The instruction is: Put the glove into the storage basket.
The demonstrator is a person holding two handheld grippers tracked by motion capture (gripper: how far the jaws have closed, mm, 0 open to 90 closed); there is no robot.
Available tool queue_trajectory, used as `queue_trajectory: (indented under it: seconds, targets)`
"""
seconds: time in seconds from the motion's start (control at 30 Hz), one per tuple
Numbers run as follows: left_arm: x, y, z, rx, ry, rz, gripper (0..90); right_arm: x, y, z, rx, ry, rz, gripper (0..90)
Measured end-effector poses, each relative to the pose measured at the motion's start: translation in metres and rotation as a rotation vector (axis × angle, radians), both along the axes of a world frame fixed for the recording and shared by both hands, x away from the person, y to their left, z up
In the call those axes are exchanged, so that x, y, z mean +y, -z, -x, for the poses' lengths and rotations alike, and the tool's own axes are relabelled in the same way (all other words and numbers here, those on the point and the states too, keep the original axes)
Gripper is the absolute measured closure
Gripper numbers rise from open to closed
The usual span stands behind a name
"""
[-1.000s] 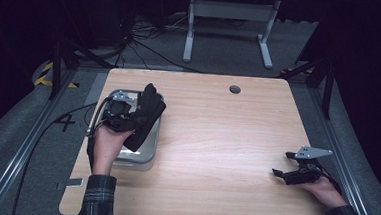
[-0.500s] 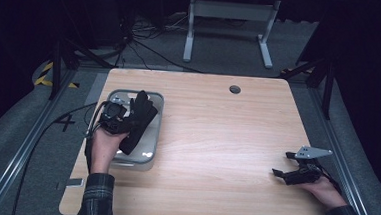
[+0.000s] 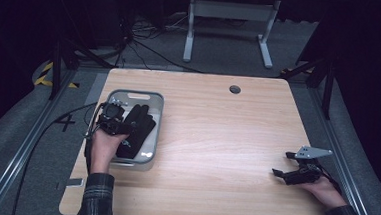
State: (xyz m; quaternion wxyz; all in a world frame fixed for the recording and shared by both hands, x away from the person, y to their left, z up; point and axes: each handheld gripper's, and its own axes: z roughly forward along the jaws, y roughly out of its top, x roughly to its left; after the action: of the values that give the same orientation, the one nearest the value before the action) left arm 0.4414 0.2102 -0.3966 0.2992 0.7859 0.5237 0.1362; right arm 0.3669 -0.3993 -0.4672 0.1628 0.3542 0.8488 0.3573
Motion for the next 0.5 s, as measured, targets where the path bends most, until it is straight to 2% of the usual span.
queue_trajectory:
  seconds: [0.2,0.27,0.5]
  targets:
    - [-0.001,-0.012,0.003,-0.04,0.009,0.02,26.9,0.0,0.0,0.0,0.0,0.0,0.0,8.7]
    - [-0.003,-0.015,0.005,-0.058,0.022,0.038,26.1,0.0,0.0,0.0,0.0,0.0,0.0,8.7]
    - [-0.017,-0.023,0.01,-0.082,0.063,0.071,25.1,0.0,0.0,0.0,0.0,0.0,0.0,8.7]
